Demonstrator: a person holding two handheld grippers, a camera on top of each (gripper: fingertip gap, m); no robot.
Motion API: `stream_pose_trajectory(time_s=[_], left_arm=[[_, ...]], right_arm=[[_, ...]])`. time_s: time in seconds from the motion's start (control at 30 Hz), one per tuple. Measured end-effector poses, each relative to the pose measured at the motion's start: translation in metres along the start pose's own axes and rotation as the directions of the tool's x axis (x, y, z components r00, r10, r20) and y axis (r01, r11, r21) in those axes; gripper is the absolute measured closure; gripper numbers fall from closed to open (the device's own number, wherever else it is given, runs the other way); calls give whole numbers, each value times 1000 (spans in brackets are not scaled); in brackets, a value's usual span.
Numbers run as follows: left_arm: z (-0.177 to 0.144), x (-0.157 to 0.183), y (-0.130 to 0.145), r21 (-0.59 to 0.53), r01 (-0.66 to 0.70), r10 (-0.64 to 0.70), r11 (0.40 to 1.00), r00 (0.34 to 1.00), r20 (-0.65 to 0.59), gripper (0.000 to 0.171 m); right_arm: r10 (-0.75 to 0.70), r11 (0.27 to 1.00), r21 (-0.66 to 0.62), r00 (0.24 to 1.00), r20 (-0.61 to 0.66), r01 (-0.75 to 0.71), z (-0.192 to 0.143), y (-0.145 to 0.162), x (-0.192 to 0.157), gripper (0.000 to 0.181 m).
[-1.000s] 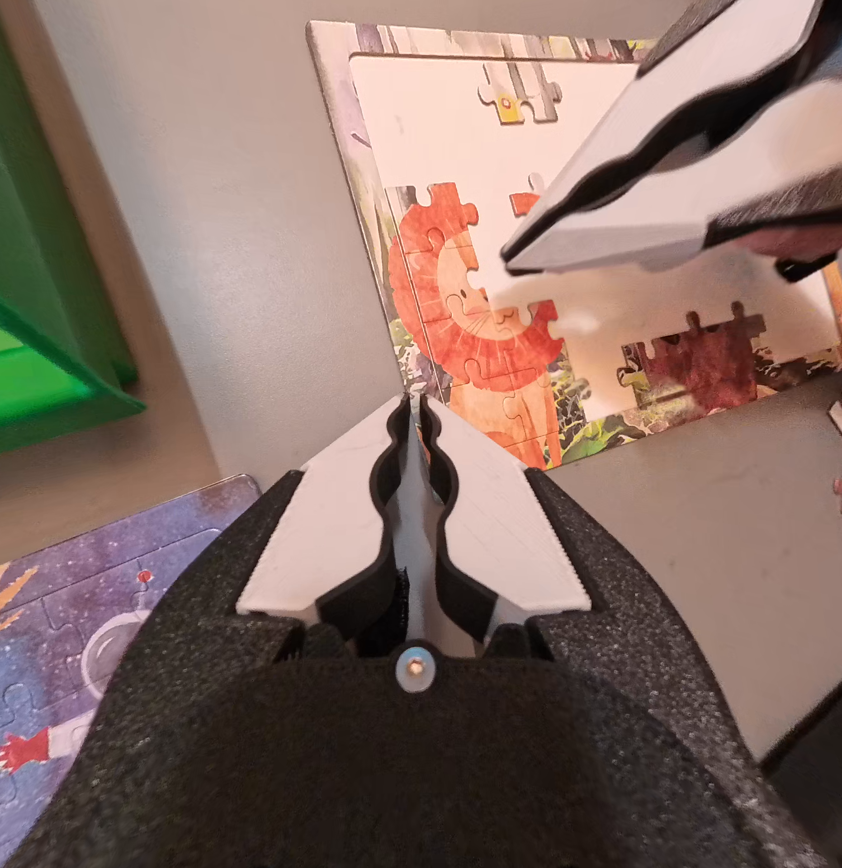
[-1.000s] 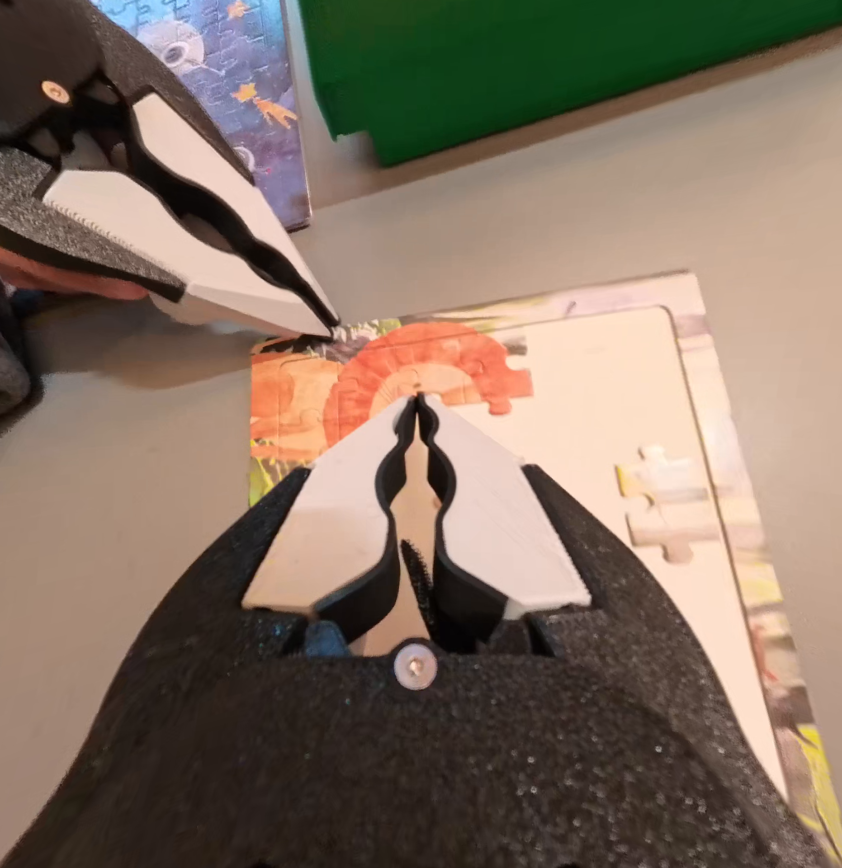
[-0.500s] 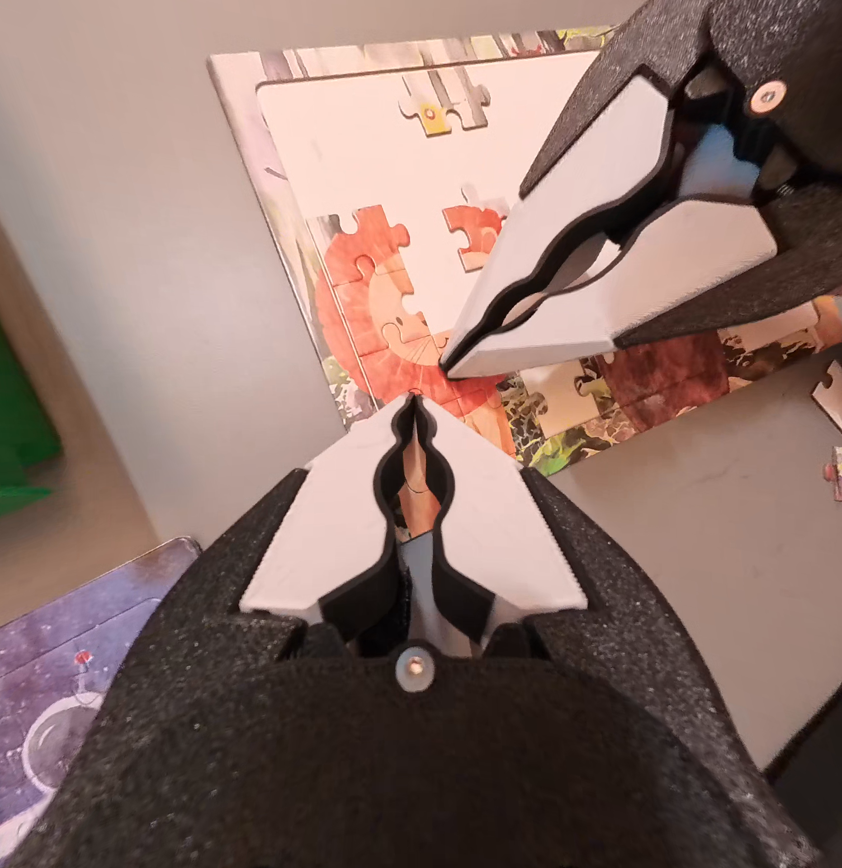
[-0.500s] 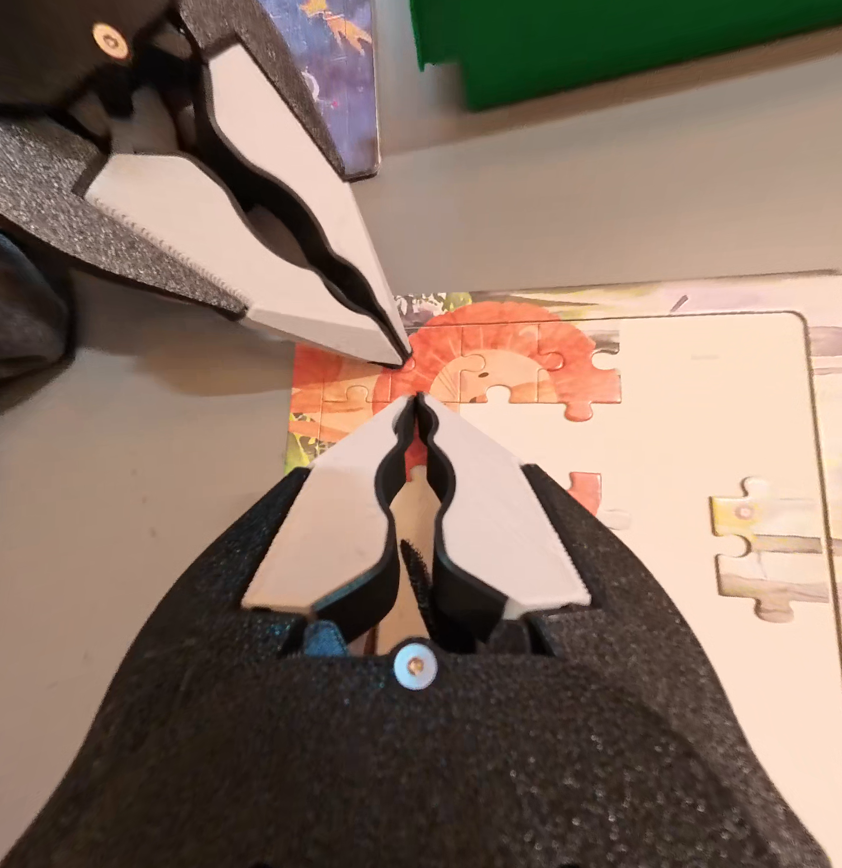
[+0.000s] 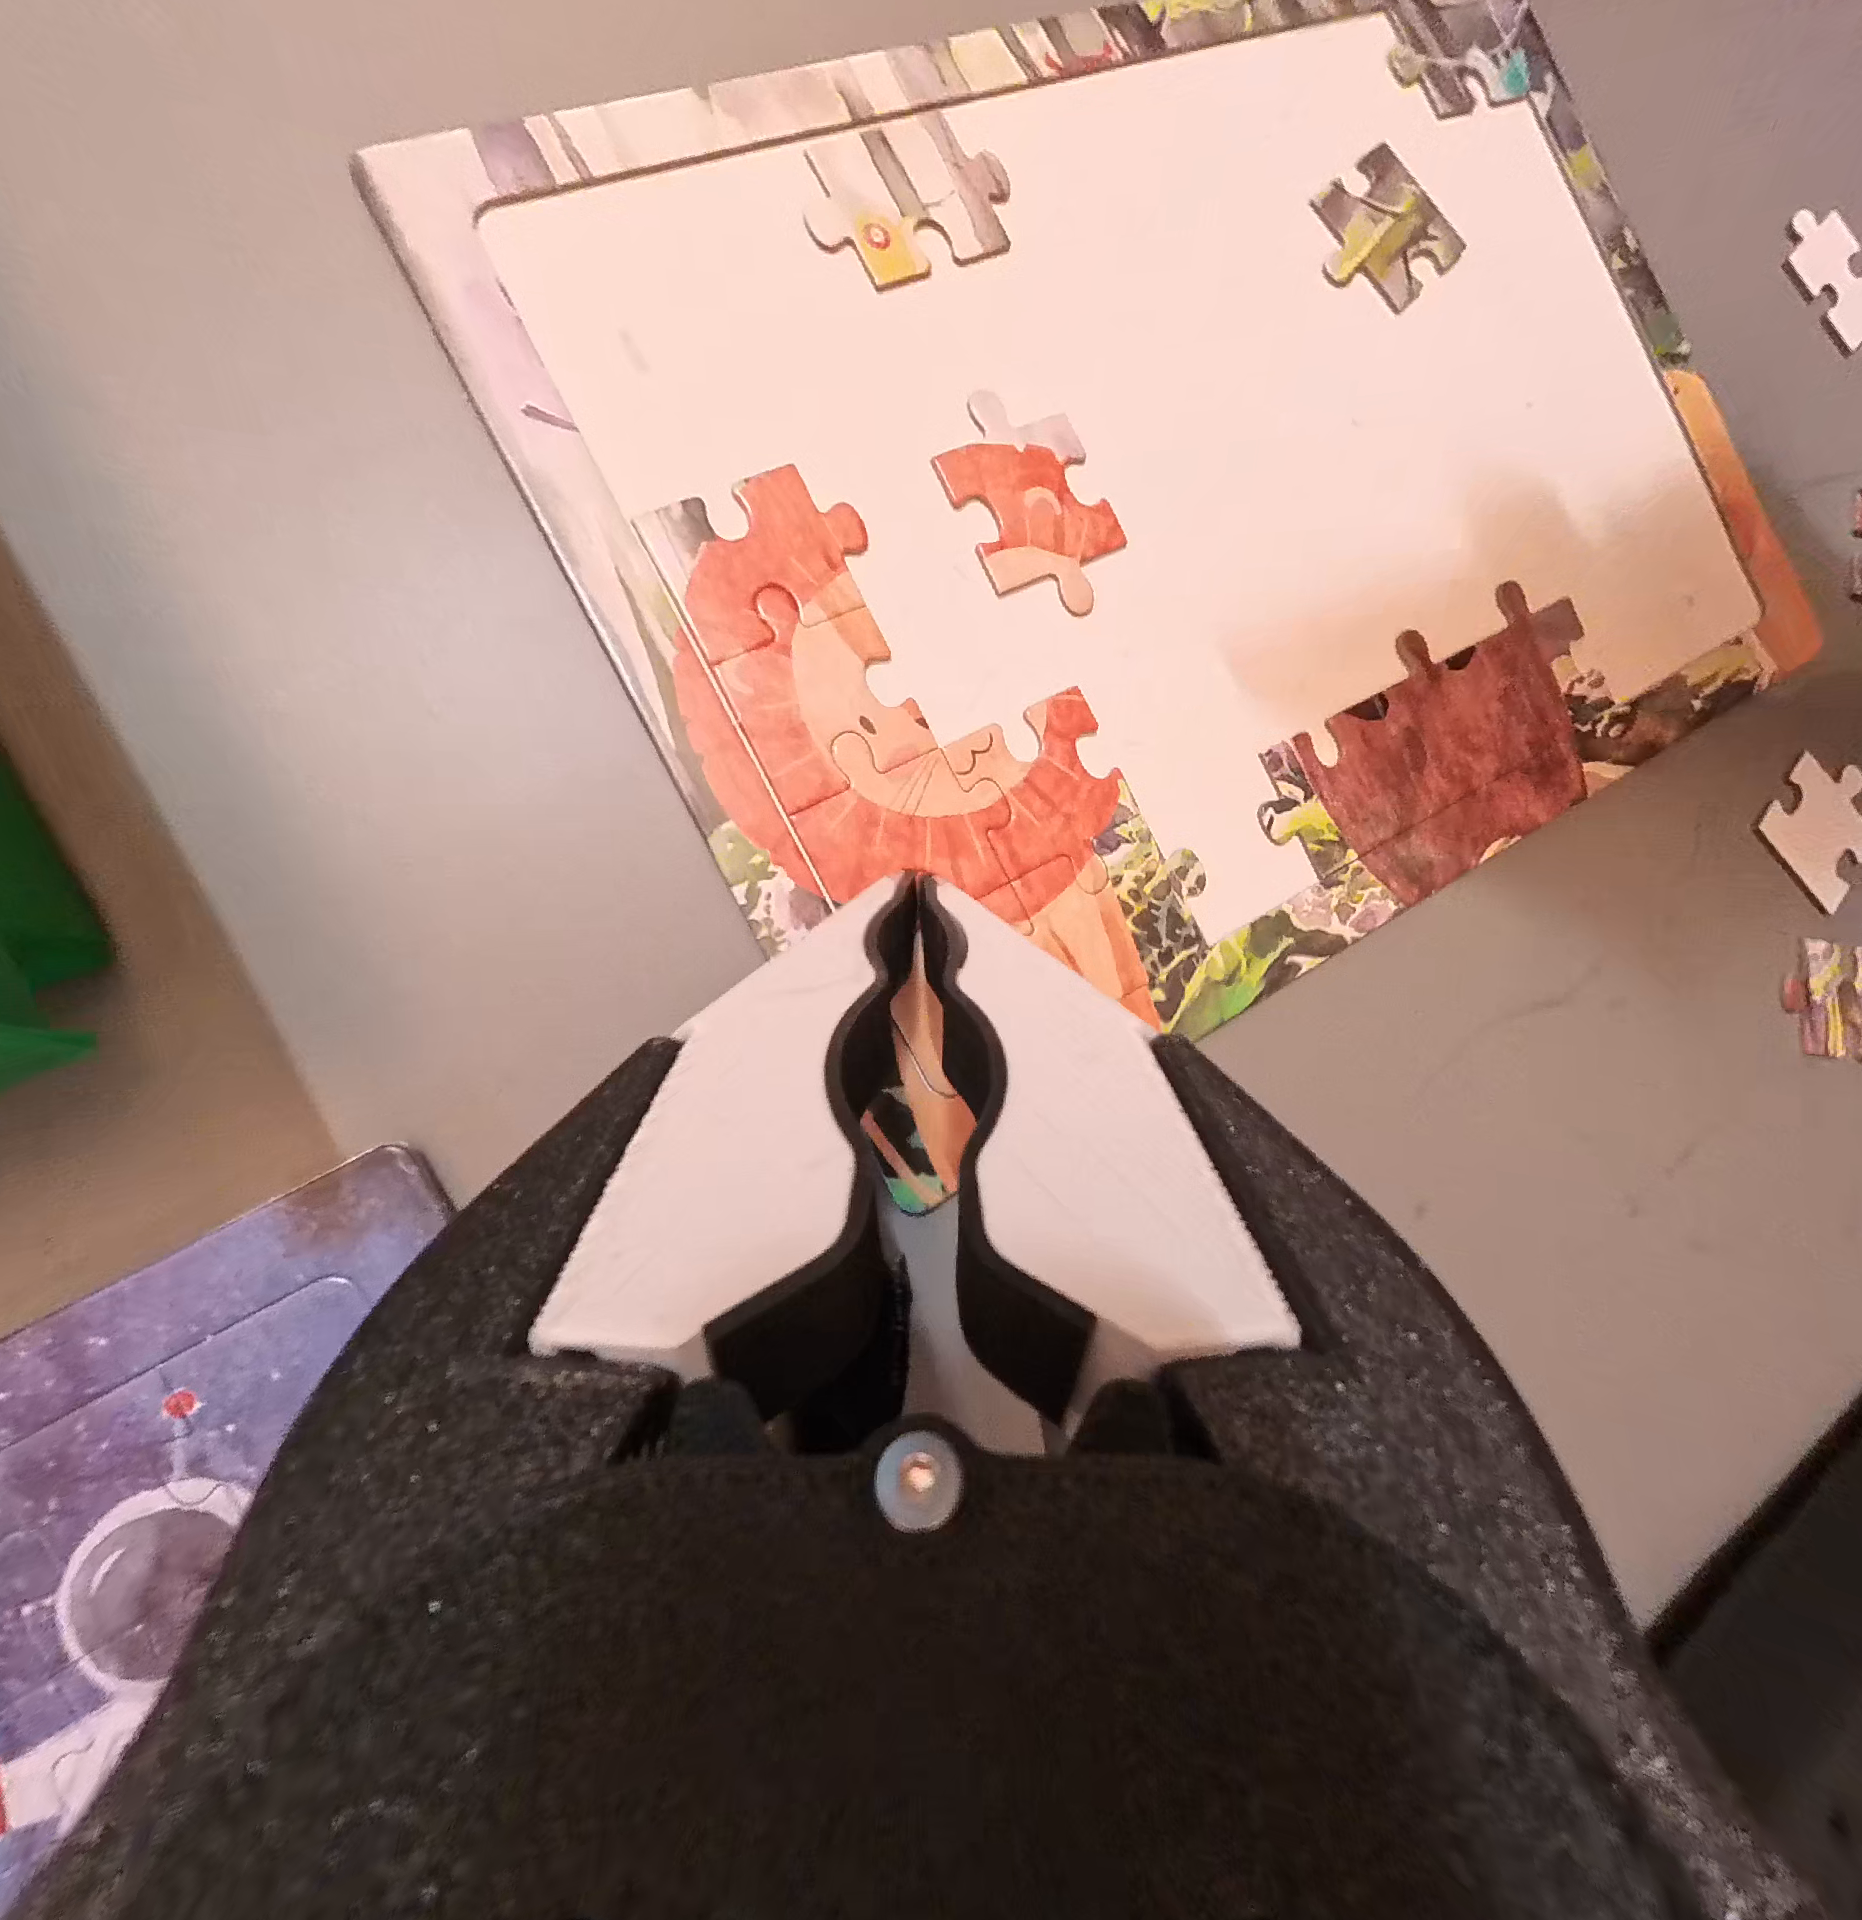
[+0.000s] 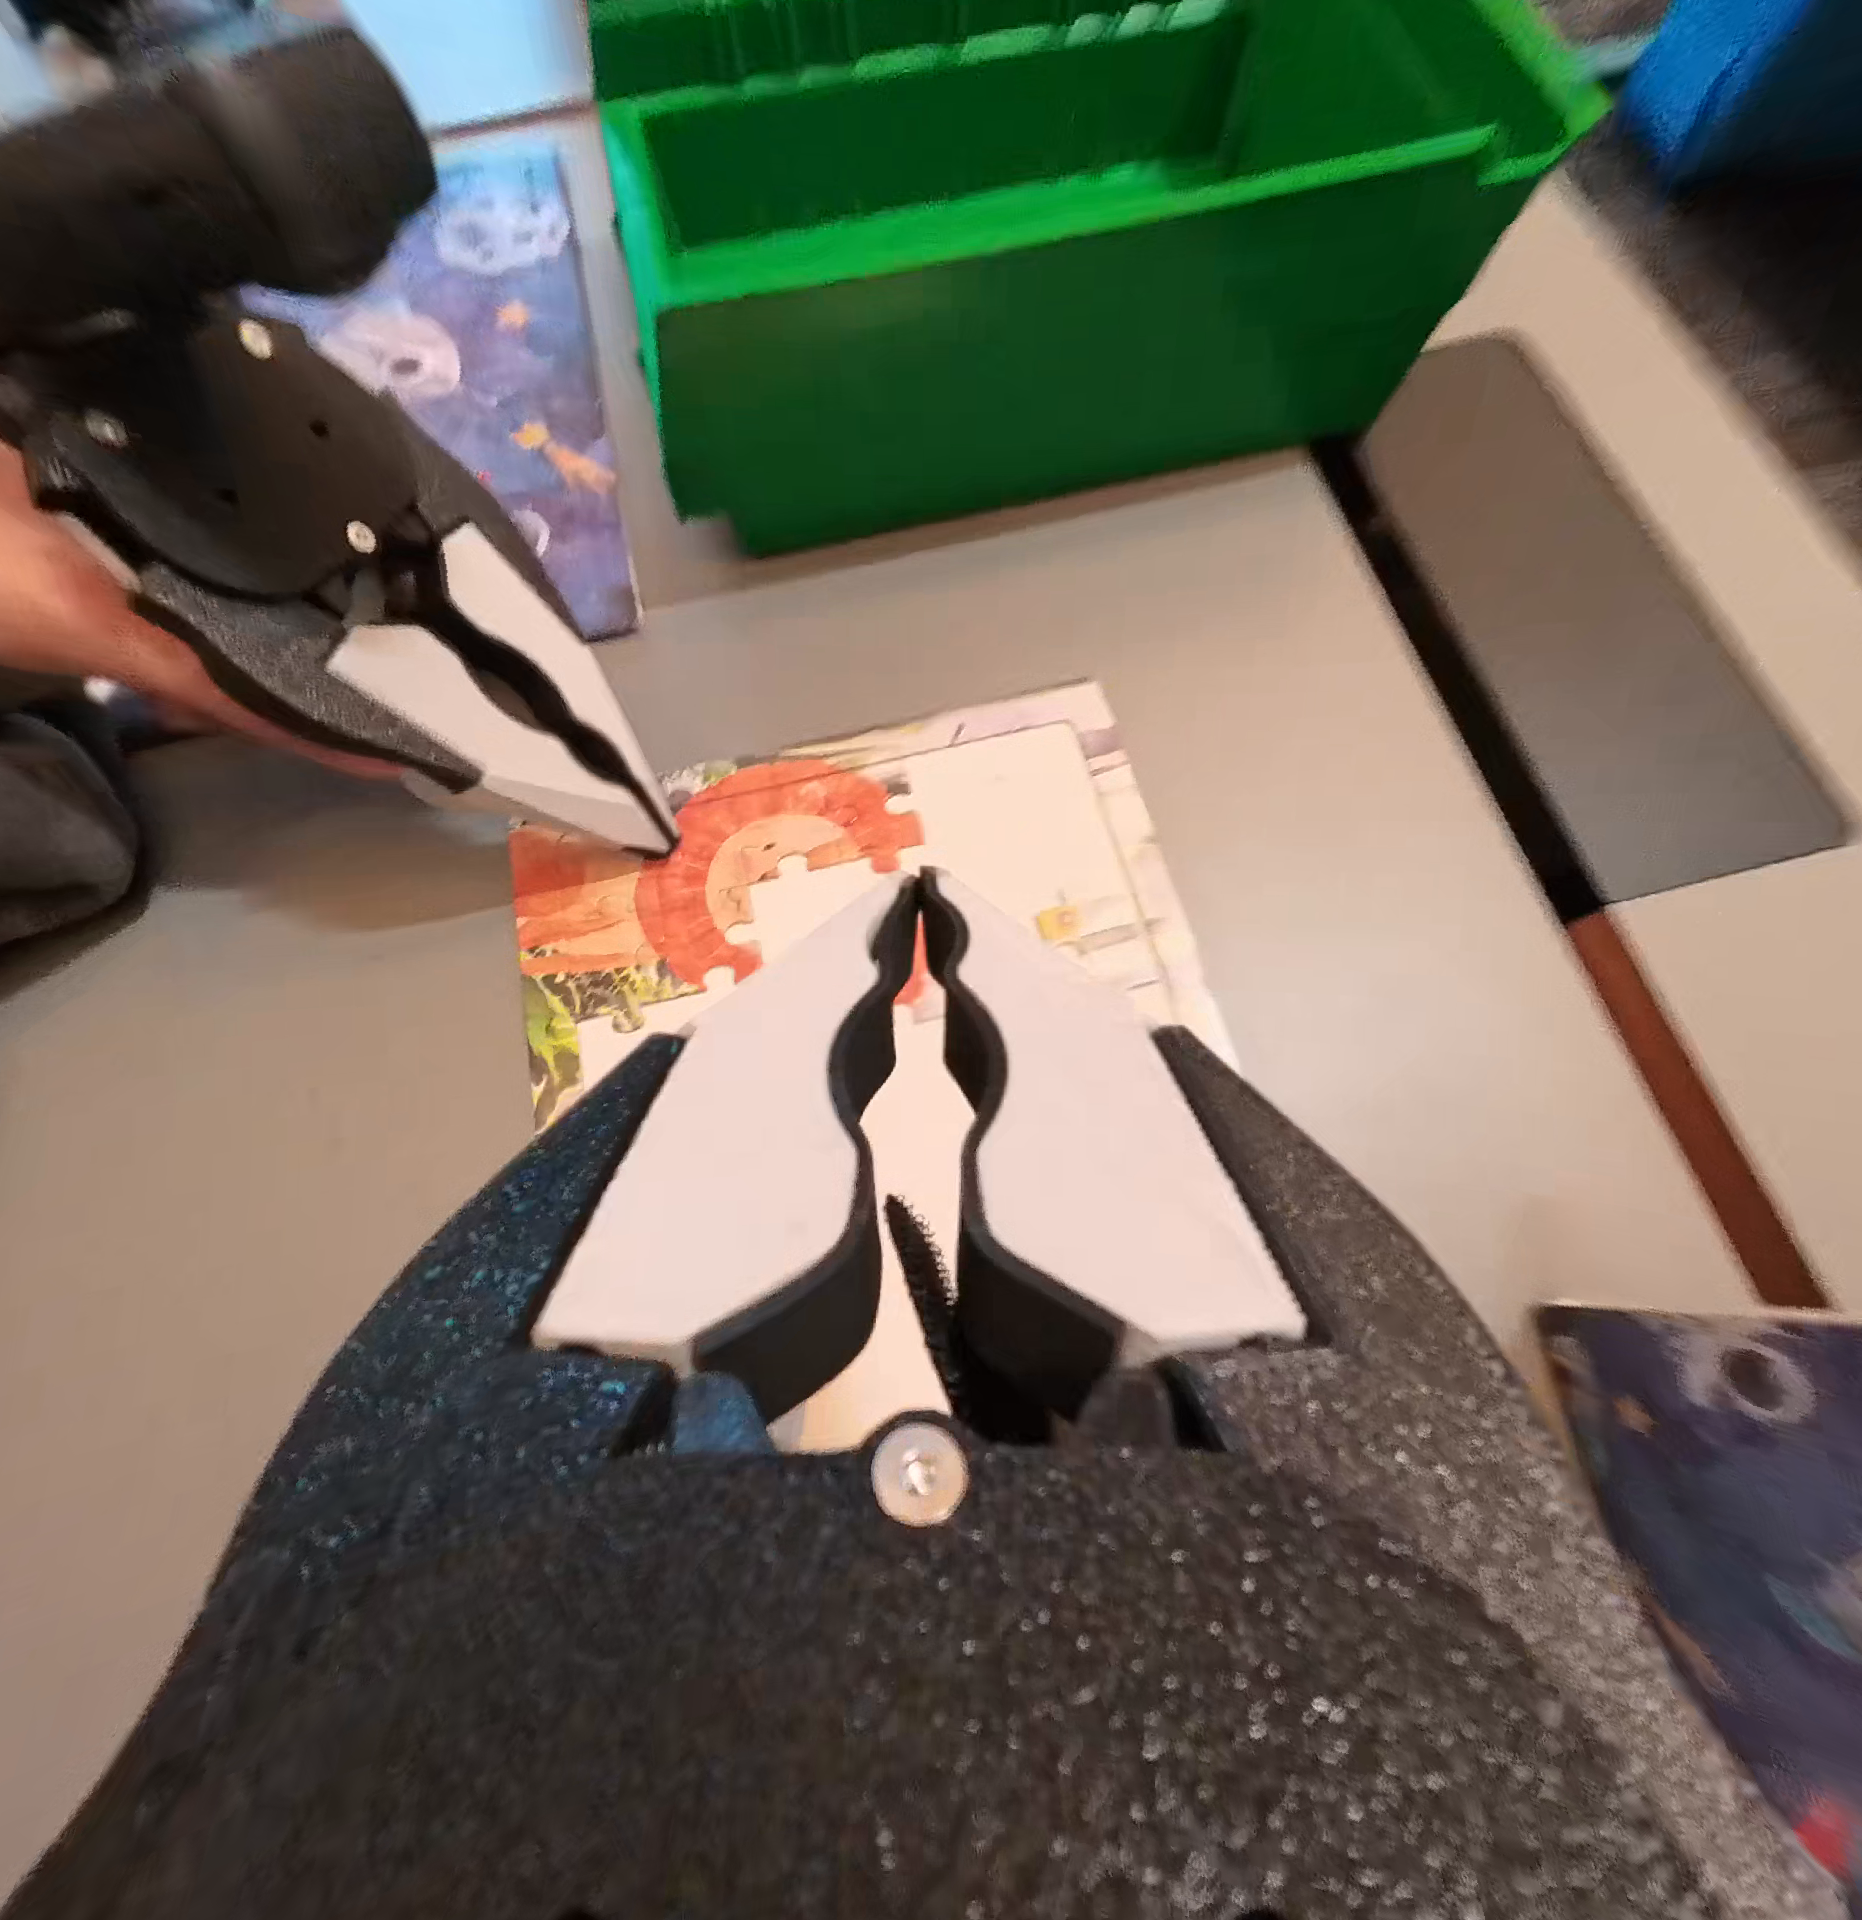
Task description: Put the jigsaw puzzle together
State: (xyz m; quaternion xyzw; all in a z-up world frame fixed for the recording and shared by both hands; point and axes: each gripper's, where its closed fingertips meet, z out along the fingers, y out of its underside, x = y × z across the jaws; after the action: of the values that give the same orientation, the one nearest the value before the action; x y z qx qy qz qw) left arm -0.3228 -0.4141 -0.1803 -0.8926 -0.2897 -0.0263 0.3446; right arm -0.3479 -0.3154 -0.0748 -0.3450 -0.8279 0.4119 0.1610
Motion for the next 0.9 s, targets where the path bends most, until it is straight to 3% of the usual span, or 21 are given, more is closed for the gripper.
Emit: stream_pose_trajectory(time_s=[0.1, 0.2, 0.27, 0.33, 0.47, 0.57, 0.67, 0.77, 0.9], left_arm=[[-11, -6, -13, 61, 61, -64, 996, 997, 47, 152], [-38, -1, -33, 198, 136, -146, 971, 989, 38, 150], [-55, 2, -37, 243, 80, -107, 967, 989, 100, 150], [-65, 4, -31, 239, -16, -32, 971, 981, 193, 150], [-57, -11, -8, 200, -55, -14, 978, 946, 325, 154], [-45, -7, -5, 276, 89, -152, 957, 964, 217, 155], [-38, -2, -8, 341, 126, -182, 932, 974, 138, 156], [-39, -16, -6, 362, 107, -186, 926, 964, 188, 157], [-39, -20, -10, 346, 78, -150, 935, 971, 187, 156]], right_arm=[[-12, 983, 180, 990, -141, 37, -44, -40, 16, 180], [-13, 920, 374, 962, -272, 118, -115, -79, 15, 176], [-14, 879, 445, 943, -333, 171, -154, -85, 6, 173], [-33, 877, 432, 923, -382, 210, -166, -73, -1, 170], [-34, 973, 207, 945, -324, 106, -106, -3, -14, 159], [79, 991, 123, 979, -185, -57, -46, 34, -23, 149], [123, 992, -14, 980, -160, -126, 1, 65, -24, 142], [86, 990, -100, 986, -142, -100, 31, 70, -19, 133], [138, 982, -127, 990, 9, -136, 60, 74, -20, 130]])
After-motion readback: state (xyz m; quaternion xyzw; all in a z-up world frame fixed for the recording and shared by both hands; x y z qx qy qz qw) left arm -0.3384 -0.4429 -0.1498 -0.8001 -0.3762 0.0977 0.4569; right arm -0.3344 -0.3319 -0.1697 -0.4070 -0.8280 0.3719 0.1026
